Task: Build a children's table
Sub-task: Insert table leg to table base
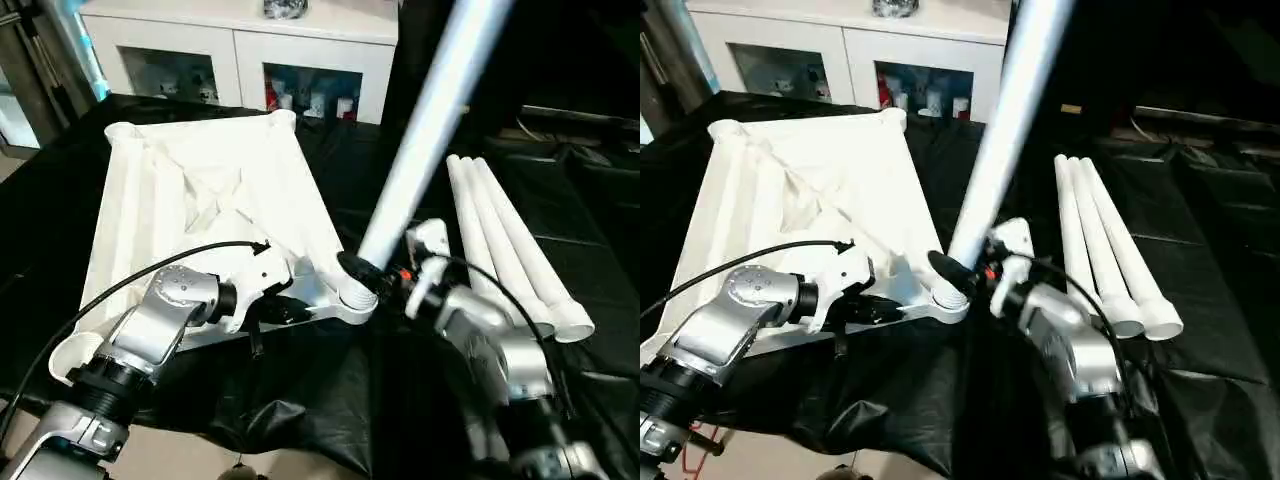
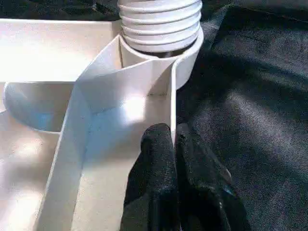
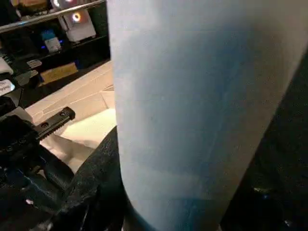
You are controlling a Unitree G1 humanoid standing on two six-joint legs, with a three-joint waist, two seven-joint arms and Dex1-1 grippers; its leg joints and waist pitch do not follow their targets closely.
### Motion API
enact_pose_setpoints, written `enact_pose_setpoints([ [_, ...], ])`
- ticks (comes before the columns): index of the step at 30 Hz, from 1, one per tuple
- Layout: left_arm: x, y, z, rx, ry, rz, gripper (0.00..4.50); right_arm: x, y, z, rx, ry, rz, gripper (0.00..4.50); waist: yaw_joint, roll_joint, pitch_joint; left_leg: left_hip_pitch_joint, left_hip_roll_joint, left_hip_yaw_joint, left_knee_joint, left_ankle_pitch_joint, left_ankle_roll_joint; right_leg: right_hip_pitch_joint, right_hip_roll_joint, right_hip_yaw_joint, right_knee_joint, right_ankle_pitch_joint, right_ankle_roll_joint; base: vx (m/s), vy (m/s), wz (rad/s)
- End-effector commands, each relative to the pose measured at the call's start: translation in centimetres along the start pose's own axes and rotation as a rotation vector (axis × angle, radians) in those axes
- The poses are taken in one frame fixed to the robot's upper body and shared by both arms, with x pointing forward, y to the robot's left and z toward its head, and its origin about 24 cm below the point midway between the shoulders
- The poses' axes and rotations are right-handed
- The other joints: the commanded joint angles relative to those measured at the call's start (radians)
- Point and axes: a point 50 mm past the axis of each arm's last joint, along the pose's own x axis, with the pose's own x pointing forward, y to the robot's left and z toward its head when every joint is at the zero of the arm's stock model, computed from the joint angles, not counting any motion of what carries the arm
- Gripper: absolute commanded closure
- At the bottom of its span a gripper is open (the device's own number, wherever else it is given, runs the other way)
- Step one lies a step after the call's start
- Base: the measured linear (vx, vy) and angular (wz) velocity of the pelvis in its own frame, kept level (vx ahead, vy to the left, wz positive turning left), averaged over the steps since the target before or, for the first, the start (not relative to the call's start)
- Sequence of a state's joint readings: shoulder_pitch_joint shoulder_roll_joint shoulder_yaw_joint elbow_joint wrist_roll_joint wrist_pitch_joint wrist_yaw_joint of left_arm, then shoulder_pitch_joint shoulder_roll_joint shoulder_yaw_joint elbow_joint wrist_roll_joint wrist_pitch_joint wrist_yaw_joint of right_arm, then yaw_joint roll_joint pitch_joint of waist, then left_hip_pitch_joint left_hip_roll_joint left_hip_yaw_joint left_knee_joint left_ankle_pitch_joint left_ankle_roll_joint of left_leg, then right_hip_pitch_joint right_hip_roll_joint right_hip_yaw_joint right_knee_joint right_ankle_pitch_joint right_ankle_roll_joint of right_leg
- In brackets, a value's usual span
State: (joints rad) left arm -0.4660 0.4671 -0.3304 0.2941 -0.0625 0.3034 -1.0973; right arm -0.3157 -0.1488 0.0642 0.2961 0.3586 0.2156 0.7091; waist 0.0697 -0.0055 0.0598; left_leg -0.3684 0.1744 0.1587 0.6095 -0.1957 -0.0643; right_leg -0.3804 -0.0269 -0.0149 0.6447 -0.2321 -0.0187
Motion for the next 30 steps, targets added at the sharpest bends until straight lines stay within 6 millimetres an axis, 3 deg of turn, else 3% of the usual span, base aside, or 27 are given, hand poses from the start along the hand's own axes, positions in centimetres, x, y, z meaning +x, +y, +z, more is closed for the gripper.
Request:
enact_pose_setpoints([
  [1, -0.3, 0.6, 1.5, 0.057, -0.039, 0.022, 4.5, -1.3, -0.8, -2.5, 0.015, 0.112, -0.079, 2.59, -0.003, 0.019, -0.061, 0.014, 0.053, -0.014, -0.079, -0.184, -0.017, 0.04, -0.101, 0.047, -0.083, -0.043, -0.232, 0.0, 0.0, 0.0],
  [9, -0.2, 0.6, 1.3, 0.059, -0.028, 0.022, 4.5, -1.3, -0.1, -2.5, -0.078, 0.145, -0.053, 2.59, -0.002, 0.021, -0.061, 0.013, 0.053, -0.015, -0.082, -0.182, -0.014, 0.039, -0.101, 0.048, -0.084, -0.05, -0.224, 0.0, 0.0, 0.0],
  [13, -0.2, 0.6, 1.2, 0.059, -0.025, 0.021, 4.5, -1.1, 0.3, -2.6, -0.109, 0.19, -0.016, 2.59, -0.002, 0.019, -0.06, 0.014, 0.053, -0.015, -0.083, -0.189, -0.015, 0.038, -0.101, 0.048, -0.086, -0.066, -0.22, 0.0, 0.0, 0.0],
  [14, -0.1, 0.6, 1.2, 0.058, -0.022, 0.02, 4.5, -0.8, 0.5, -2.8, -0.121, 0.24, 0.016, 2.59, -0.002, 0.014, -0.059, 0.013, 0.053, -0.014, -0.082, -0.184, -0.012, 0.039, -0.101, 0.049, -0.086, -0.07, -0.217, 0.0, 0.0, 0.0],
  [18, -0.1, 0.5, 1.0, 0.057, -0.019, 0.019, 4.5, -0.7, 0.7, -2.9, -0.128, 0.277, 0.052, 2.59, -0.004, 0.016, -0.056, 0.014, 0.053, -0.014, -0.083, -0.197, -0.015, 0.036, -0.101, 0.05, -0.09, -0.104, -0.21, 0.0, 0.0, 0.0],
  [20, -0.1, 0.5, 1.0, 0.056, -0.016, 0.019, 4.5, -0.6, 0.7, -3.0, -0.127, 0.288, 0.071, 2.59, -0.005, 0.011, -0.057, 0.013, 0.054, -0.015, -0.084, -0.202, -0.014, 0.036, -0.102, 0.05, -0.09, -0.121, -0.208, 0.0, 0.0, 0.0],
  [27, -0.1, 0.5, 0.9, 0.057, -0.012, 0.019, 4.5, 0.1, 0.8, -3.1, -0.114, 0.323, 0.17, 2.59, -0.007, 0.009, -0.057, 0.013, 0.054, -0.015, -0.084, -0.2, -0.009, 0.036, -0.103, 0.05, -0.089, -0.114, -0.216, 0.0, 0.0, 0.0],
  [28, -0.1, 0.5, 0.9, 0.061, -0.014, 0.017, 4.5, 0.1, 0.8, -3.0, -0.105, 0.322, 0.185, 2.59, -0.009, 0.003, -0.056, 0.012, 0.054, -0.015, -0.085, -0.204, -0.008, 0.036, -0.103, 0.049, -0.091, -0.124, -0.216, 0.0, 0.0, 0.0],
  [30, -0.1, 0.5, 0.9, 0.064, -0.015, 0.016, 4.5, 0.1, 0.8, -3.0, -0.098, 0.322, 0.192, 2.59, -0.009, 0.006, -0.055, 0.012, 0.054, -0.015, -0.084, -0.207, -0.006, 0.035, -0.103, 0.05, -0.091, -0.137, -0.213, 0.0, 0.0, 0.0],
])
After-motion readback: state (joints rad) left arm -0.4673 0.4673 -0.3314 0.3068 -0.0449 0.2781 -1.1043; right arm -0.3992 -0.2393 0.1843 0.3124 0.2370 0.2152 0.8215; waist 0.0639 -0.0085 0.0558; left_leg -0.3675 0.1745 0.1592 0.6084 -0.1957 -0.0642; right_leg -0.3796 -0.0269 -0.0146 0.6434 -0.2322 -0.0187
